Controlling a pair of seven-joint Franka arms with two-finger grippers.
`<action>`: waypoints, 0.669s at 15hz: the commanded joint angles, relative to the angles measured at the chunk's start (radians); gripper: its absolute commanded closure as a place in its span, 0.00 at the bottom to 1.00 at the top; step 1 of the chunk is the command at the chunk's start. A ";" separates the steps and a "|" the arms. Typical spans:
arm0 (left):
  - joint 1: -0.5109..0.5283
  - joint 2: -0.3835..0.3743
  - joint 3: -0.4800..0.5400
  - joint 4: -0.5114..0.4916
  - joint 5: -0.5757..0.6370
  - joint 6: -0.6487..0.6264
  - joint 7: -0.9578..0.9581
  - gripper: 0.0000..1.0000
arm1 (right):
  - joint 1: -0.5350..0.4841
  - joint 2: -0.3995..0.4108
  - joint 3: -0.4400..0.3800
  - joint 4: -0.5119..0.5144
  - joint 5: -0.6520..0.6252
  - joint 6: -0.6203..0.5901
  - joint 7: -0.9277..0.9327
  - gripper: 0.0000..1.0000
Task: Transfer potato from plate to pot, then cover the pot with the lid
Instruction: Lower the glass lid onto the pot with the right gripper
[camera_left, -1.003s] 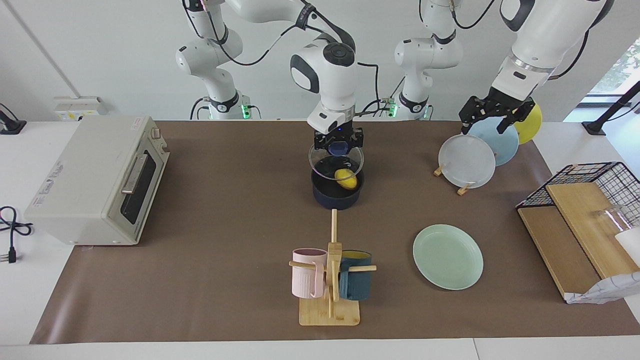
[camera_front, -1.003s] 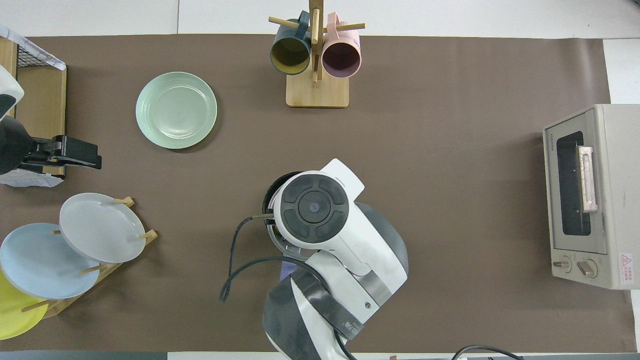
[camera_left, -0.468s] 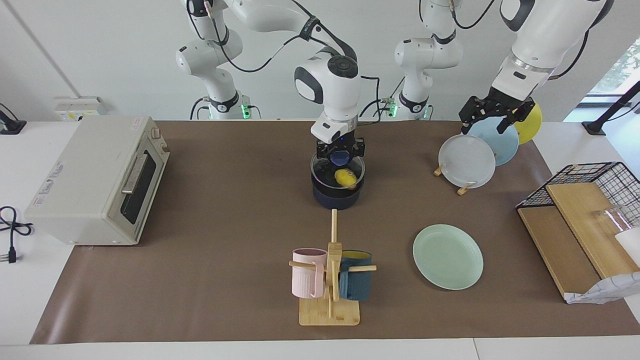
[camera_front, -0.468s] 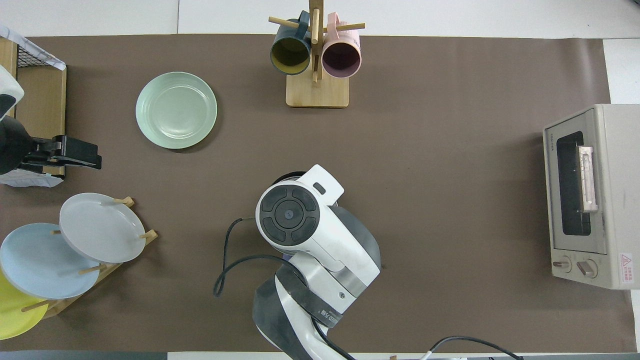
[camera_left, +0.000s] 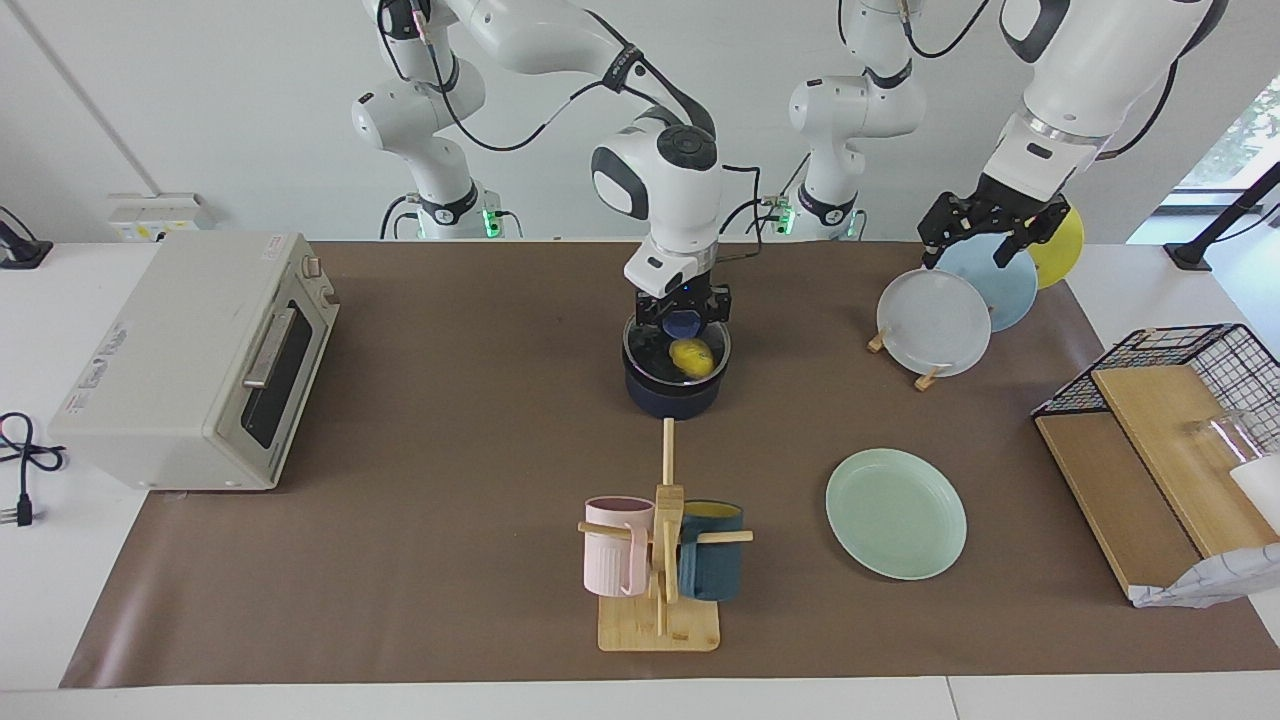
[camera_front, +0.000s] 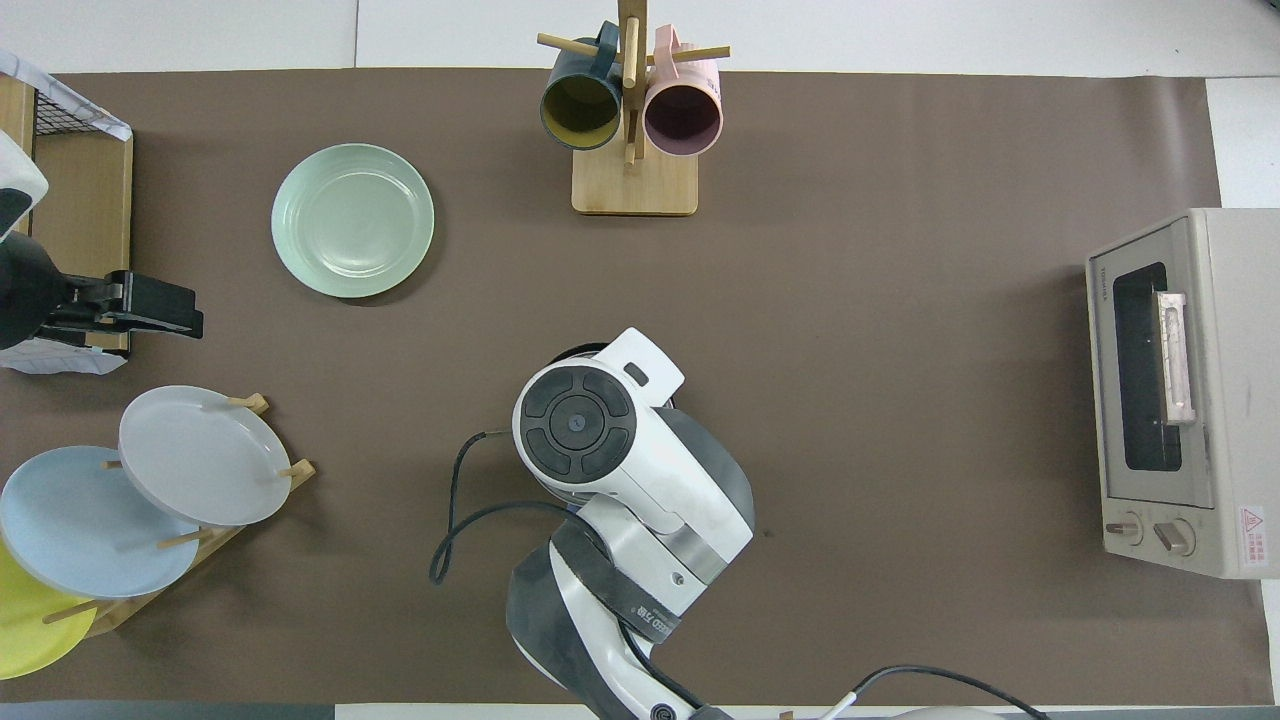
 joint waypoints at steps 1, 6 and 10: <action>0.018 -0.006 -0.013 0.007 0.018 -0.023 0.011 0.00 | -0.011 -0.008 0.006 -0.012 -0.017 0.028 0.015 0.45; 0.018 -0.006 -0.013 0.007 0.018 -0.023 0.011 0.00 | -0.013 -0.008 0.006 -0.025 -0.017 0.040 0.010 0.45; 0.016 -0.006 -0.013 0.007 0.018 -0.021 0.011 0.00 | -0.014 -0.008 0.006 -0.026 -0.016 0.045 0.009 0.45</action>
